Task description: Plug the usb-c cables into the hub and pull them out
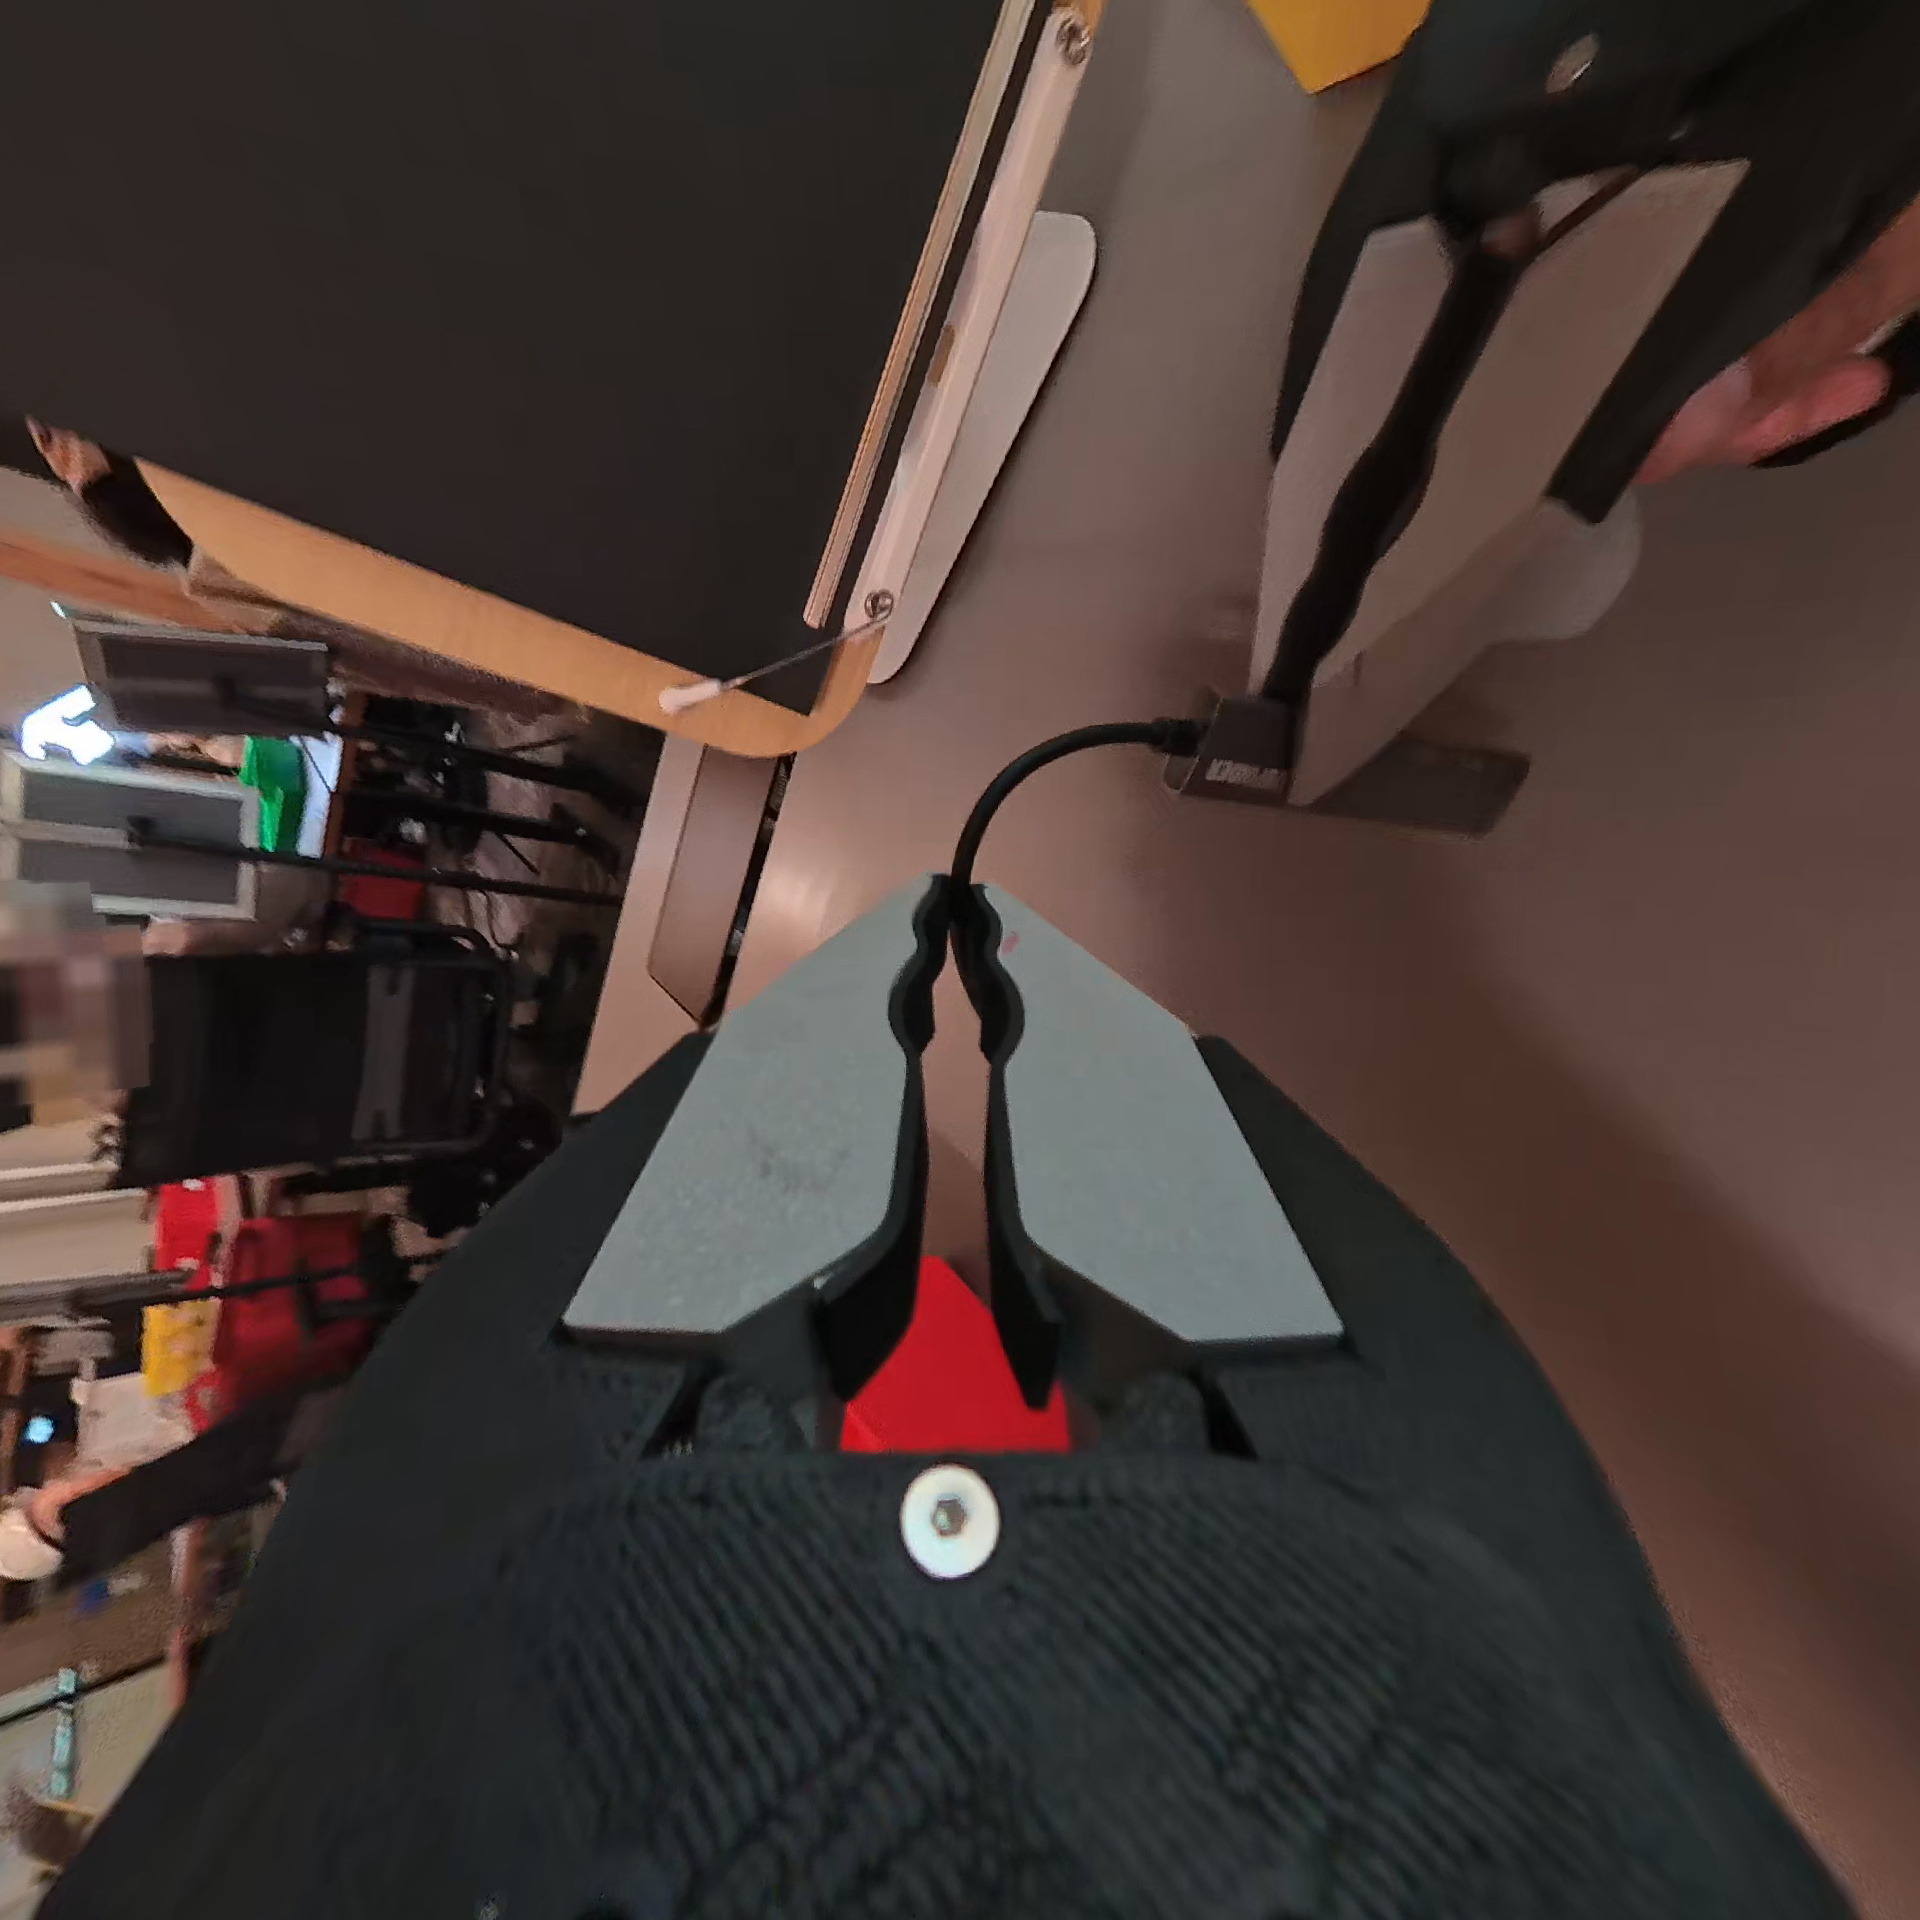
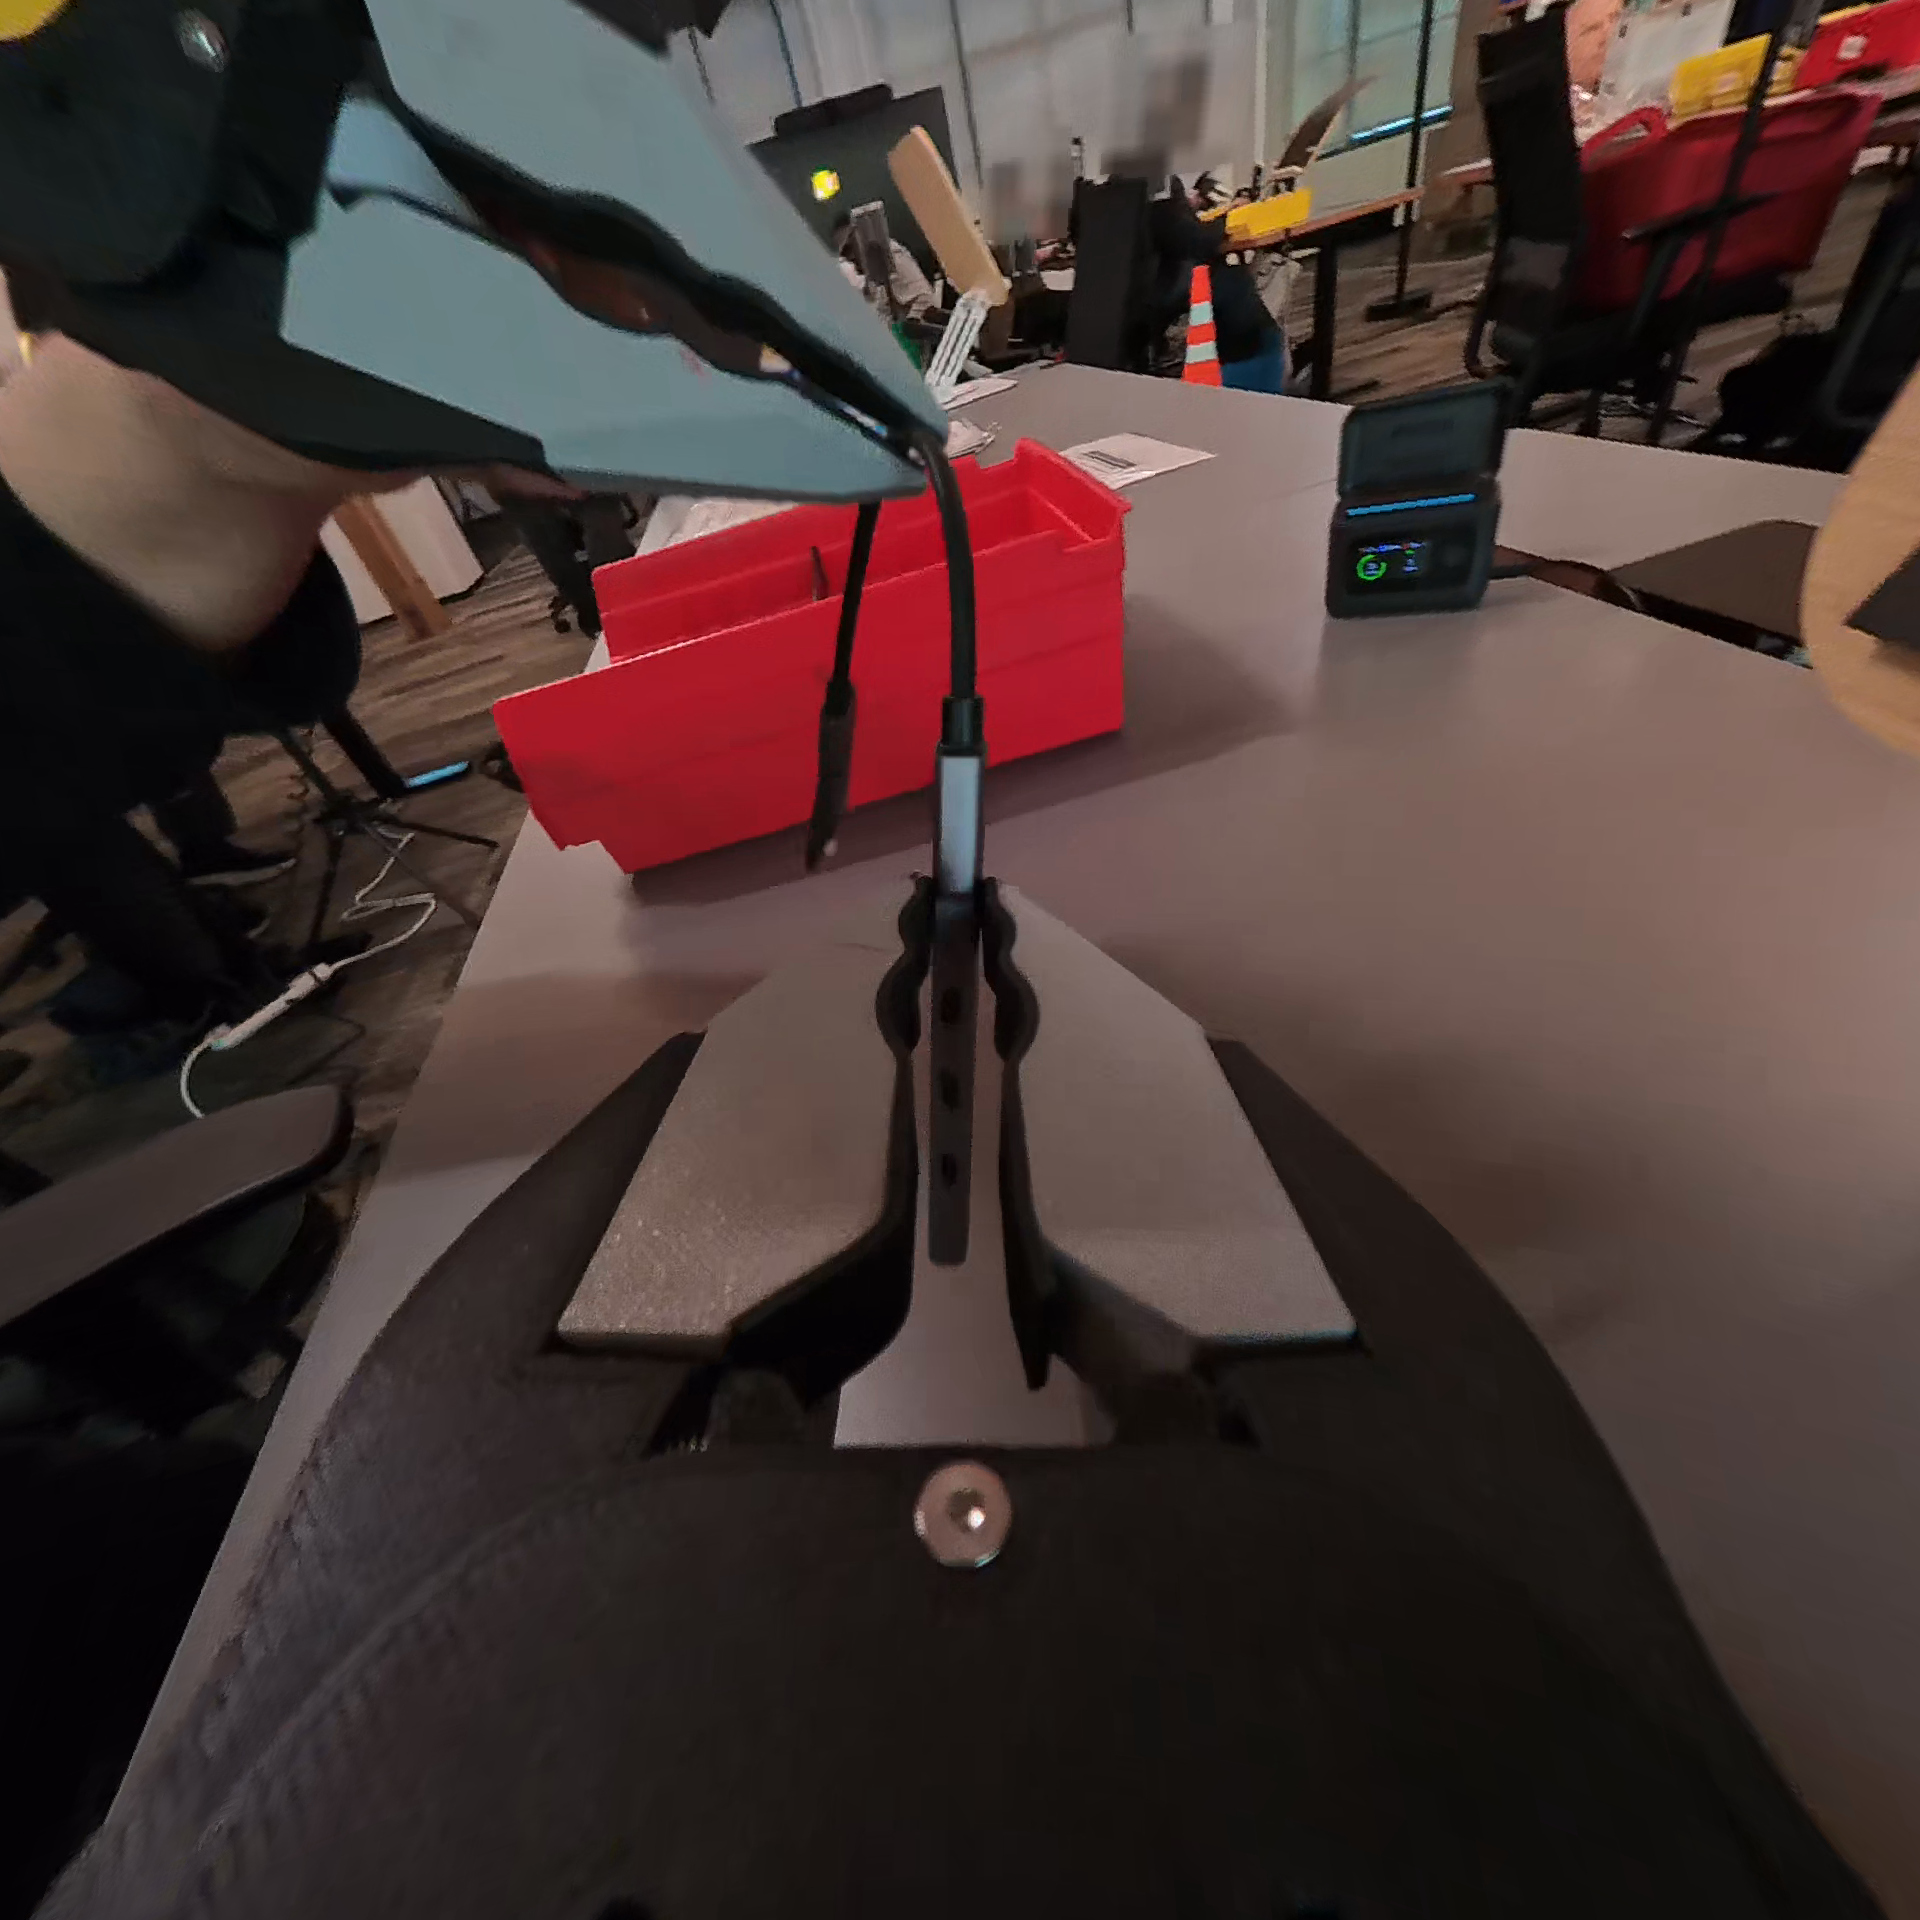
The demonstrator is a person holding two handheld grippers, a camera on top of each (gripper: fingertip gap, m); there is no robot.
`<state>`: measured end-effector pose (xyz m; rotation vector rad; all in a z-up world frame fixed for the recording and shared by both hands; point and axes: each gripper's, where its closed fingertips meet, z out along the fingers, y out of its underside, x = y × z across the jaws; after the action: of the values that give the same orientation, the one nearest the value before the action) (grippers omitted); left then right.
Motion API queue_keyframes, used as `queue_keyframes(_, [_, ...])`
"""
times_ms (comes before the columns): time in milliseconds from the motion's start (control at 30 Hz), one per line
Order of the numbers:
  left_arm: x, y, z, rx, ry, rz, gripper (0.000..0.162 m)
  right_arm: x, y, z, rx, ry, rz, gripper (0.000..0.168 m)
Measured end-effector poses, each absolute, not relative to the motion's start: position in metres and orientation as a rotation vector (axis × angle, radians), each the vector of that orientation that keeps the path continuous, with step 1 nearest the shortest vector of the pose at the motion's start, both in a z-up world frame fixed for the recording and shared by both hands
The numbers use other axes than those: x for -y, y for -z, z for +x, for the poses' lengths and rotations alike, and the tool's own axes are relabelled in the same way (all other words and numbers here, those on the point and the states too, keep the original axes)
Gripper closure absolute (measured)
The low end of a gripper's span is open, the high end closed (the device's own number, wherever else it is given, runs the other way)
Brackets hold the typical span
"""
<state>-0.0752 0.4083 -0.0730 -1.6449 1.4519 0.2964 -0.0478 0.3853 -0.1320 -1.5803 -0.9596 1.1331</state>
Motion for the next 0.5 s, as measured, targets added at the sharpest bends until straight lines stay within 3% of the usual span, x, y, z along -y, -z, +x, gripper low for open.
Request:
queue_keyframes(33, [-0.412,0.077,-0.079,-1.423,-0.28,-1.668,0.161,-0.388,0.132,-0.045,0.938,-1.143,-1.594,0.163])
queue_keyframes(267, [-0.409,0.105,-0.096,-1.196,0.063,-1.927,0.16,-0.403,0.151,-0.037,0.871,-1.126,-1.735,0.162])
queue_keyframes(367, [-0.406,0.091,-0.124,-1.109,0.081,-1.98,0.136,-0.412,0.164,-0.033,0.834,-1.09,-1.813,0.163])
queue_keyframes(500, [-0.398,0.071,-0.196,-0.969,-0.027,-2.129,0.128,-0.421,0.191,-0.029,0.817,-1.046,-1.945,0.163])
